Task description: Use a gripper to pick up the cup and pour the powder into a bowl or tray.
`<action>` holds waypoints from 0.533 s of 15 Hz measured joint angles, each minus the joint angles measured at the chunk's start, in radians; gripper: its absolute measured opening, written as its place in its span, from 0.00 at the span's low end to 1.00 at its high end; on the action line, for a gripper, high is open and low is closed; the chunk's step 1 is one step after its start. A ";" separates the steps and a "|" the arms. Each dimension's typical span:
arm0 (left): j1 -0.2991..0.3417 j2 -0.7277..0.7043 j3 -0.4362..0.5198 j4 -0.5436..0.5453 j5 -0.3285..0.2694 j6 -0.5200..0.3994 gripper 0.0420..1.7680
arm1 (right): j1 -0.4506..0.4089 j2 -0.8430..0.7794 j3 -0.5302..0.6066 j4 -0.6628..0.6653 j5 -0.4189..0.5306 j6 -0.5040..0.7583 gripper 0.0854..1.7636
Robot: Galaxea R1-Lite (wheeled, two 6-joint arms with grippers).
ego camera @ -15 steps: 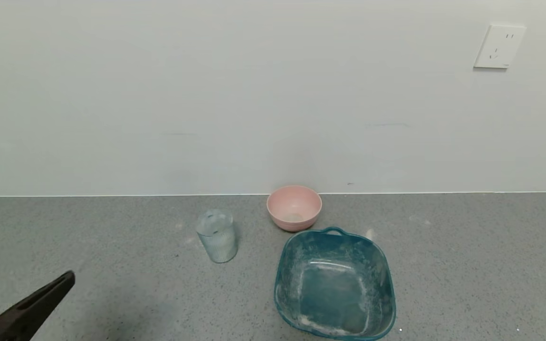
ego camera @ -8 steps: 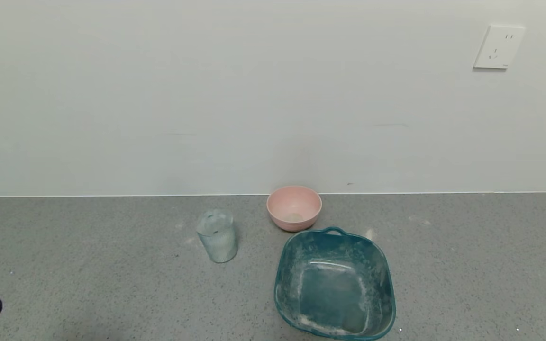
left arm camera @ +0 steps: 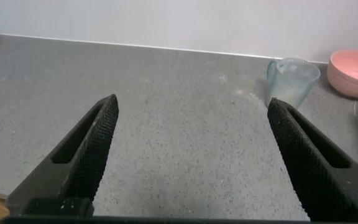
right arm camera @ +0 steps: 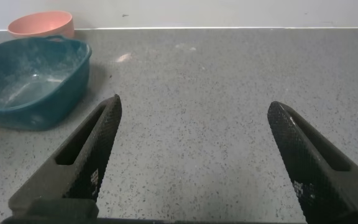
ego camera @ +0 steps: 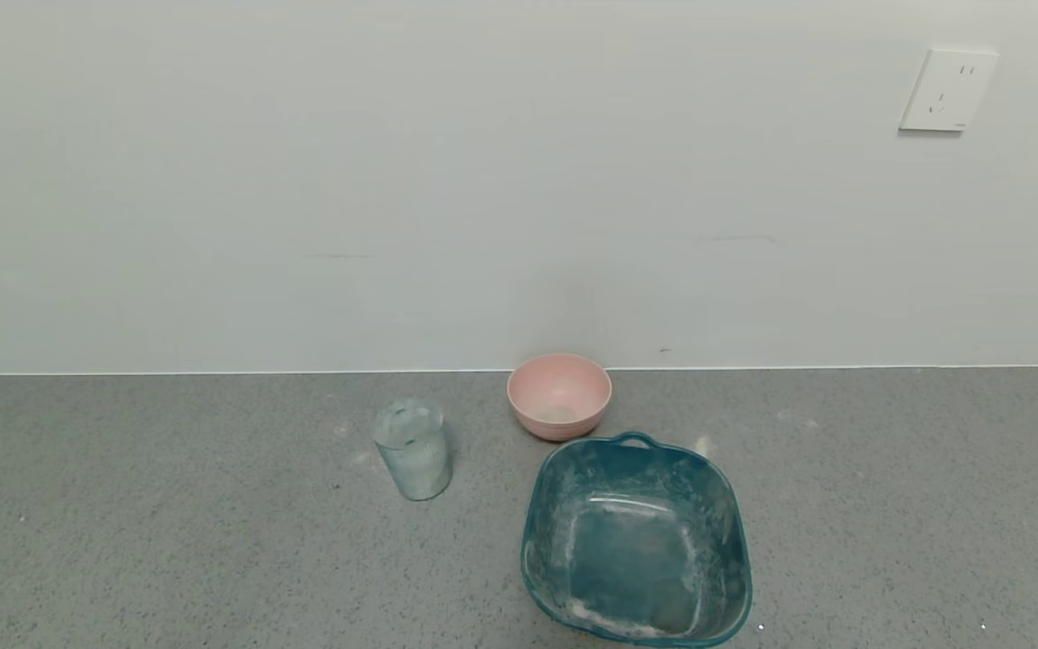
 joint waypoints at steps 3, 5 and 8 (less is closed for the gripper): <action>0.018 -0.056 0.009 0.004 -0.021 0.007 0.97 | 0.000 0.000 0.000 0.000 -0.001 0.000 0.97; 0.027 -0.093 0.026 0.005 -0.056 0.008 0.97 | 0.000 0.000 0.000 0.000 0.000 0.000 0.97; 0.031 -0.158 0.067 0.005 -0.091 0.009 0.97 | 0.000 0.000 0.000 0.000 0.000 0.000 0.97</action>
